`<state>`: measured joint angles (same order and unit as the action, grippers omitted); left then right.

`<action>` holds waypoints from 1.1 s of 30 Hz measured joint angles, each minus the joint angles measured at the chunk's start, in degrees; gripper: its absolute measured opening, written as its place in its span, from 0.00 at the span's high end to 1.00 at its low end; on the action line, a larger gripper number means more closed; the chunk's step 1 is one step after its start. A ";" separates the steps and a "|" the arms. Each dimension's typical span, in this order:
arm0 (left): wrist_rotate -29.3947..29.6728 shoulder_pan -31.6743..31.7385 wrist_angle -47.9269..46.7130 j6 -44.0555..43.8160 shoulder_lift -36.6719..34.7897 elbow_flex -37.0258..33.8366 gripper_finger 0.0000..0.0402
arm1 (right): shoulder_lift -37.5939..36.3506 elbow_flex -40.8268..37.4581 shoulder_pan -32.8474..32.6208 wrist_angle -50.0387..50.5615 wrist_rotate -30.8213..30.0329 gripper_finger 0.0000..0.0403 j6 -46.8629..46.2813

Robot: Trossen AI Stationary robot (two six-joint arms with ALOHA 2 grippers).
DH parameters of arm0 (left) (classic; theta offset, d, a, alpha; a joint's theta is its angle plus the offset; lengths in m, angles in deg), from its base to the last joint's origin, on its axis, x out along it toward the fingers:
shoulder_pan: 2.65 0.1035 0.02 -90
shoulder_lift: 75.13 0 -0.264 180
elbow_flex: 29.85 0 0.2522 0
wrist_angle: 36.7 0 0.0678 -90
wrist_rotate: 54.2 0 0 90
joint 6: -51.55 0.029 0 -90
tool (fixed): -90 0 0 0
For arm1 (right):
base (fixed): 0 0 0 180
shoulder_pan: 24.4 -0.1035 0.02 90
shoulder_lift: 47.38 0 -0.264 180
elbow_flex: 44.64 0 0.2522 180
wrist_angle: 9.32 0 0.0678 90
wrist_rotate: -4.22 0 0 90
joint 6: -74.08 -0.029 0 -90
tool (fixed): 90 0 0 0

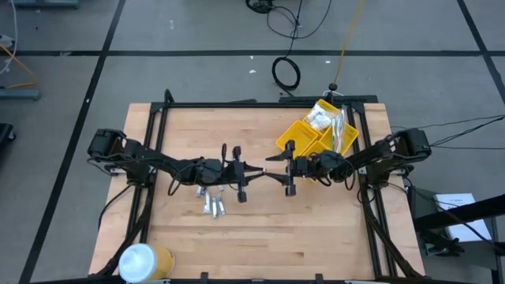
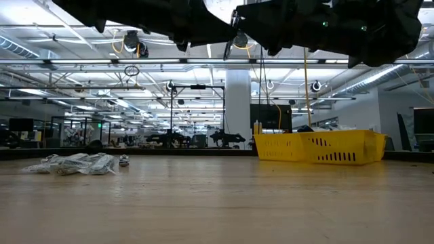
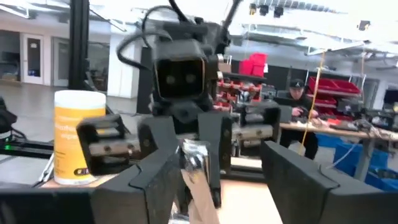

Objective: Pick & Place Travel size toiletries
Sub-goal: Put the nail cutter into the bottom left yellow bin

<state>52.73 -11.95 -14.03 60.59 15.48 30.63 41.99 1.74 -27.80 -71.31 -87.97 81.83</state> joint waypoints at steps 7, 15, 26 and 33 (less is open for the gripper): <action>0.58 -0.18 0.49 0.24 0.00 0.00 0.92 | -0.05 0.00 -0.01 1.86 -1.00 0.42 -1.52; -1.15 0.68 0.76 -0.73 0.00 0.00 0.92 | -0.05 1.68 -0.04 5.90 -0.75 0.51 -4.04; -1.32 0.69 0.17 -1.59 0.00 -0.04 0.92 | -0.07 3.87 -0.09 10.65 -0.48 0.75 -3.89; 0.59 0.81 -0.86 -3.81 0.00 -0.04 0.92 | -0.07 3.87 -0.02 11.06 1.86 0.88 -3.69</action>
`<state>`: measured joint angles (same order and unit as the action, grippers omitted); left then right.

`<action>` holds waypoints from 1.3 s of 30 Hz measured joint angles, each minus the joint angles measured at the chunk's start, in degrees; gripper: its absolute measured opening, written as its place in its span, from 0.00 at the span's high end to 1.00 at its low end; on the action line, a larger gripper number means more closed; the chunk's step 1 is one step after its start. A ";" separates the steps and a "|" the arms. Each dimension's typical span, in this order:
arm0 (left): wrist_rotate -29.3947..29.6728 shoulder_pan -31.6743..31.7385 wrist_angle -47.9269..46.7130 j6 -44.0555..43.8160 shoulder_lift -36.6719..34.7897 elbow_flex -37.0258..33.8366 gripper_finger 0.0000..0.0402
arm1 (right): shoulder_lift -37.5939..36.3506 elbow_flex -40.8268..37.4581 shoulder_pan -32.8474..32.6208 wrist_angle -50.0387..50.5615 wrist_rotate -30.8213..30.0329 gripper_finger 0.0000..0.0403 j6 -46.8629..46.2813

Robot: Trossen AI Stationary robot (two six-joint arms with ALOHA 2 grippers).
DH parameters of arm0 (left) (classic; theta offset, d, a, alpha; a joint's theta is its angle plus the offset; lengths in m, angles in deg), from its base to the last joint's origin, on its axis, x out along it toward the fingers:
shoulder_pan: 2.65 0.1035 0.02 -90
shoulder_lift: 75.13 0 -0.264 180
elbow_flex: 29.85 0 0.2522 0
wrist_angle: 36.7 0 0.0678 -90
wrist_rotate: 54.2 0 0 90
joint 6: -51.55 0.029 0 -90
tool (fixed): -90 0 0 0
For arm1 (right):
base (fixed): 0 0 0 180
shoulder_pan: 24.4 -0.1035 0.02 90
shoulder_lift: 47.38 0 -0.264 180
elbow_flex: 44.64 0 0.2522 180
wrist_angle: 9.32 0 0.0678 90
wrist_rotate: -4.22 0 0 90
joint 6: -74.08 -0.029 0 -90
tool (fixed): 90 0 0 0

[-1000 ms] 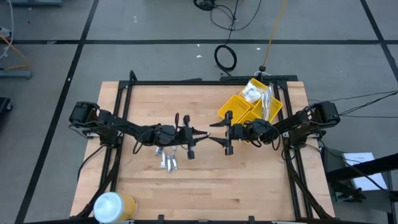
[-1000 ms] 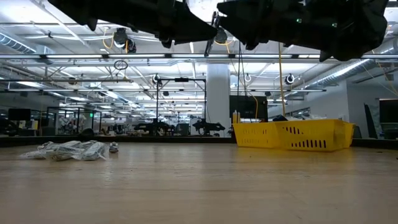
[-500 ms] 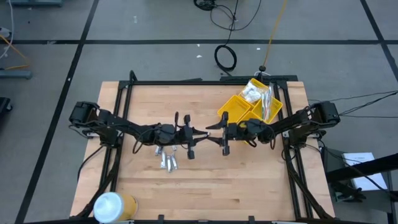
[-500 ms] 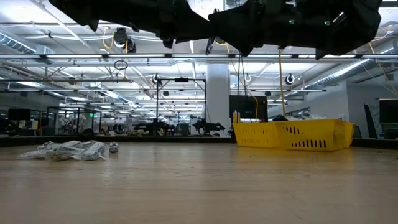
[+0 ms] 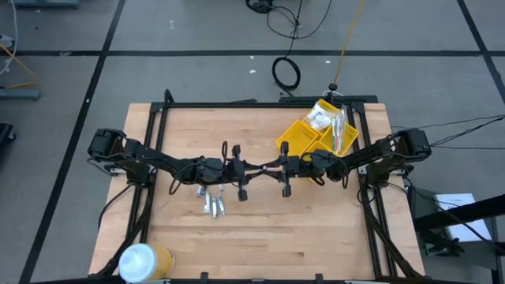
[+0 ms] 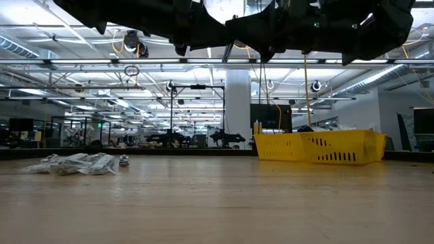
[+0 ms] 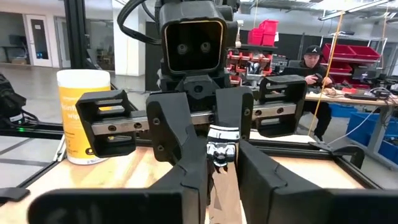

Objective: Pick & Place Travel size toiletries
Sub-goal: Put the nail cutter into the bottom left yellow bin

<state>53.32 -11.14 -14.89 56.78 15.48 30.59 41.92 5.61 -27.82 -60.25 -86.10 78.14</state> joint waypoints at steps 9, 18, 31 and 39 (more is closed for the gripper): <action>-0.04 0.57 -1.77 -9.07 0.00 0.07 0.66 | 0.00 0.00 0.41 1.62 0.39 0.88 -1.85; 7.28 -0.72 -6.16 -6.60 -1.16 3.04 0.27 | -0.07 0.02 6.11 6.88 0.01 0.88 -3.55; 23.94 -1.01 -27.33 -14.73 -1.84 3.04 0.15 | -10.10 0.00 19.35 40.75 -3.60 0.88 -9.06; 24.77 2.27 -54.03 -37.30 -1.84 3.03 0.23 | -19.05 0.00 27.00 58.80 -7.12 0.88 -9.41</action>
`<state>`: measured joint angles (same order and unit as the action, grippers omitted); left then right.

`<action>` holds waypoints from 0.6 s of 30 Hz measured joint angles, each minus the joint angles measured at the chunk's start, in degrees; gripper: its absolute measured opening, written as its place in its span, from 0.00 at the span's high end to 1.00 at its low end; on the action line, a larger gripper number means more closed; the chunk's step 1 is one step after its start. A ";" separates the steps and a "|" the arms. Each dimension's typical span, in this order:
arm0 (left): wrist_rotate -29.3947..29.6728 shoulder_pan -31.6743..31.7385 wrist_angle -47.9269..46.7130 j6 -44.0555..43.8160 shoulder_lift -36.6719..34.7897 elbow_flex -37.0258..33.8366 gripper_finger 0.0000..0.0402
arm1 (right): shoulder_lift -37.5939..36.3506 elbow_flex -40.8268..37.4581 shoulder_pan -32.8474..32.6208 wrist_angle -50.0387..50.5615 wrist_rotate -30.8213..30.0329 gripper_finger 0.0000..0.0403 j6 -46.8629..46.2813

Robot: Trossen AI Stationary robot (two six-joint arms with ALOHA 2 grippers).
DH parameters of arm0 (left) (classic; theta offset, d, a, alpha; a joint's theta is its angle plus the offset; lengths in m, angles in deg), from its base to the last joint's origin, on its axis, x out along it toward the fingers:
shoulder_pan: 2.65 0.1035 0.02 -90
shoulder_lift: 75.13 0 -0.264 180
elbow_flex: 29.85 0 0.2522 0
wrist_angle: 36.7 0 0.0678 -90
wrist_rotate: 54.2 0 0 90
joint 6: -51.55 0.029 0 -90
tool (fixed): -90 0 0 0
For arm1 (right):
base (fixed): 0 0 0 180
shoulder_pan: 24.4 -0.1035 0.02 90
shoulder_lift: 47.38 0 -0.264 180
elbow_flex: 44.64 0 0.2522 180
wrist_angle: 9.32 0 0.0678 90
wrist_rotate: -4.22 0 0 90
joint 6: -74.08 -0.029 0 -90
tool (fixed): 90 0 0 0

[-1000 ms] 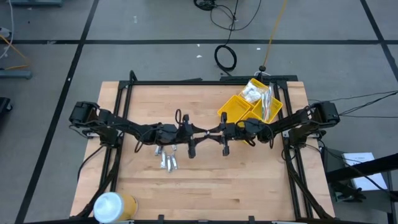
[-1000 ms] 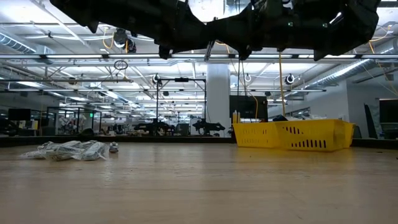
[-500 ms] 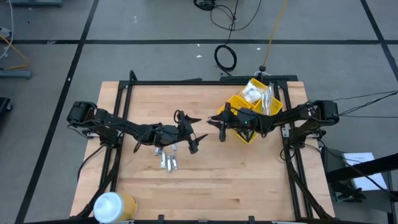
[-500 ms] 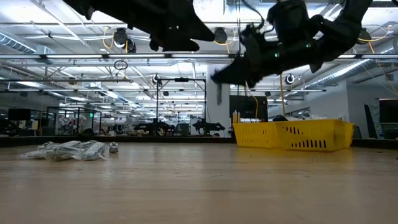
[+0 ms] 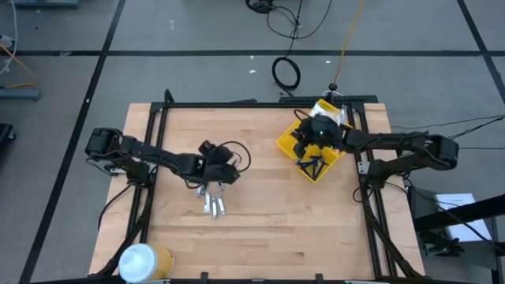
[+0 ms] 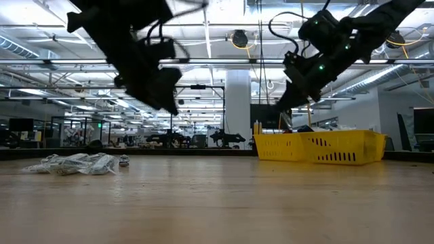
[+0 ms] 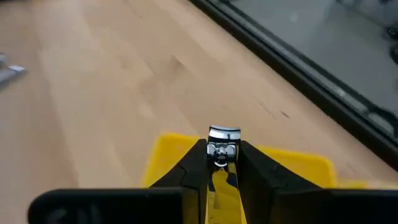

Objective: Pick & Place Travel size toiletries
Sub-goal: Put the nail cutter into the bottom left yellow bin

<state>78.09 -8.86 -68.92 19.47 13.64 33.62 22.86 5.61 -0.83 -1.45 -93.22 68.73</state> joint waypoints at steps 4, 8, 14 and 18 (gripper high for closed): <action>-1.42 1.60 -9.50 -9.67 0.00 -0.02 0.27 | 1.07 -0.70 1.79 1.10 1.85 0.88 -0.01; -2.93 2.61 -13.97 -15.30 0.00 -0.02 0.30 | 2.89 -2.25 2.31 -1.72 3.04 0.84 -0.01; -5.75 3.06 -14.56 -16.27 0.00 -0.02 0.32 | 3.45 -3.17 2.33 -3.40 2.84 0.64 -1.74; -6.38 3.04 -14.83 -16.27 0.00 -0.02 0.31 | 2.67 -3.17 2.33 -3.48 2.99 0.51 -2.95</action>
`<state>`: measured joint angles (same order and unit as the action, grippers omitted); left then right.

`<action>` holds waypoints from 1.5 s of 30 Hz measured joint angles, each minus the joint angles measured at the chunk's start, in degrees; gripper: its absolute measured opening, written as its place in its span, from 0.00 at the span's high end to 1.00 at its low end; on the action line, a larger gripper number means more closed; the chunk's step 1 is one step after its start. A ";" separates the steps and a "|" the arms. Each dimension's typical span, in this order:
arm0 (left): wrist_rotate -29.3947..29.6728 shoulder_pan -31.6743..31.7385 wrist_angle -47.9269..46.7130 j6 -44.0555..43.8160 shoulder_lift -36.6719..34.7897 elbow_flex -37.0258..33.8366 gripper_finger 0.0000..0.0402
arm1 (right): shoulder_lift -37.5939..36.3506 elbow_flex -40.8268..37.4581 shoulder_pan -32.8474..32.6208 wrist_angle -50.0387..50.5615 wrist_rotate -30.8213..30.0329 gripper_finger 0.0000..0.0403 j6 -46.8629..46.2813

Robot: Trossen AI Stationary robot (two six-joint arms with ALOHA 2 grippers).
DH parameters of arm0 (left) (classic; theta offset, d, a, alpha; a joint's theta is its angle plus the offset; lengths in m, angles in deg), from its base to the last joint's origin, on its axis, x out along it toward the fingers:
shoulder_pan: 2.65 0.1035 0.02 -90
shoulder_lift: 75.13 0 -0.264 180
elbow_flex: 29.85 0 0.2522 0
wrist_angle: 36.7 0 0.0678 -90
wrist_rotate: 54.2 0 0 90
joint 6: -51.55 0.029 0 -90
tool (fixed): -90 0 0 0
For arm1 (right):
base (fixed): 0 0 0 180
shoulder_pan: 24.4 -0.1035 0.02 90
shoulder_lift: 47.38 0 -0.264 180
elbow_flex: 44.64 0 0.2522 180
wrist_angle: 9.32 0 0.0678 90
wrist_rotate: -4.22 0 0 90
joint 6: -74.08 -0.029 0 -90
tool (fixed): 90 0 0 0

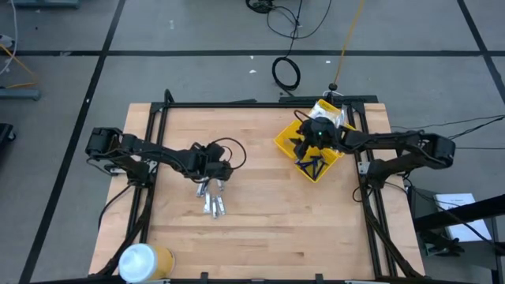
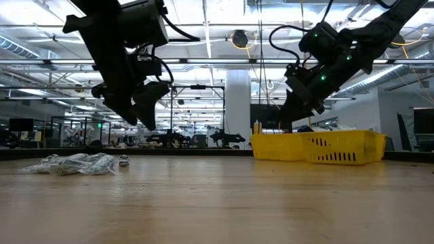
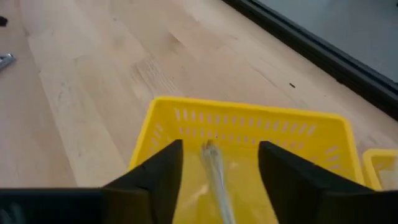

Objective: Pick & Place Travel size toiletries
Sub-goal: Put the nail cutter into the bottom left yellow bin

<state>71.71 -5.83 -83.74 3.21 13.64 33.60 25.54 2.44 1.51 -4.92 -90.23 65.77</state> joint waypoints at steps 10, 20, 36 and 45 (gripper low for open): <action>-12.49 -1.53 -11.96 -10.61 0.00 0.00 0.36 | -7.46 -0.02 -1.40 -0.16 0.20 0.37 -0.03; -20.22 -9.36 -14.78 -23.63 0.02 0.00 0.40 | -13.50 -0.02 -4.86 -0.26 0.21 0.40 -0.01; -23.40 -15.54 -20.21 -39.36 1.10 -1.09 0.49 | -13.10 -0.02 -6.71 -0.15 0.20 0.40 0.01; -26.74 -14.95 -19.50 -41.40 4.10 -3.97 0.54 | -13.10 -0.02 -8.11 -0.03 0.20 0.40 0.14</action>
<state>44.97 -20.78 -103.25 -38.20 17.75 29.63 12.43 2.42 -6.60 -4.96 -90.03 65.92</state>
